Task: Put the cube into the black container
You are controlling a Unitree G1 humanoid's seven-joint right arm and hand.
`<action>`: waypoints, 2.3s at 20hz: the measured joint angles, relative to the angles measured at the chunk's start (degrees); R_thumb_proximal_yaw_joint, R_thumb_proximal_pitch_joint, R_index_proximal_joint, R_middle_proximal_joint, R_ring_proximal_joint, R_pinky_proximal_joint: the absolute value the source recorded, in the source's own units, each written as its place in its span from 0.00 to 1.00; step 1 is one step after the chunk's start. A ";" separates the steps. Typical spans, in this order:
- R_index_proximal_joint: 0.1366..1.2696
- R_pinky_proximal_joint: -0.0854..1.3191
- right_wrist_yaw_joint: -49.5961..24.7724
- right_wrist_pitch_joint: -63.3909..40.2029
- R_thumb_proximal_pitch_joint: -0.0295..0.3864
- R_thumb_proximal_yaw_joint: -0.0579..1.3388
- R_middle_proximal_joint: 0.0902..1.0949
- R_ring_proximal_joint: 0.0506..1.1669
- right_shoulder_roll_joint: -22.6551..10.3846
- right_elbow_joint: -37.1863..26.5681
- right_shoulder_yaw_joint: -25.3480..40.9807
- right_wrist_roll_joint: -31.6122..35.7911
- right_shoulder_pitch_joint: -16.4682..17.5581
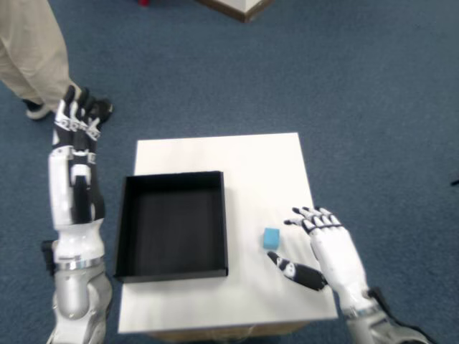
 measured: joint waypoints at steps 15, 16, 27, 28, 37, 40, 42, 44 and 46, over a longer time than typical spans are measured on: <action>0.36 0.25 6.61 3.02 0.05 0.36 0.20 0.23 0.00 0.42 -2.42 2.00 -1.94; 0.36 0.25 7.26 3.12 0.05 0.36 0.20 0.22 0.00 0.44 -2.63 2.07 -2.15; 0.35 0.23 11.07 5.29 0.05 0.37 0.18 0.21 0.01 0.42 -3.53 2.31 -3.15; 0.35 0.23 11.20 5.53 0.05 0.36 0.18 0.21 0.04 0.41 -3.54 2.31 -3.22; 0.34 0.23 11.25 6.20 0.06 0.37 0.17 0.21 0.23 0.33 -3.54 2.30 -3.13; 0.35 0.23 11.35 7.10 0.06 0.38 0.17 0.21 0.24 0.33 -3.54 2.30 -3.10; 0.35 0.23 11.98 7.17 0.06 0.39 0.18 0.21 0.24 0.33 -3.55 2.30 -3.02; 0.35 0.23 12.34 7.80 0.06 0.39 0.18 0.21 0.25 0.33 -3.55 2.30 -2.91; 0.35 0.23 12.35 8.23 0.06 0.39 0.18 0.21 0.25 0.33 -3.55 2.30 -2.90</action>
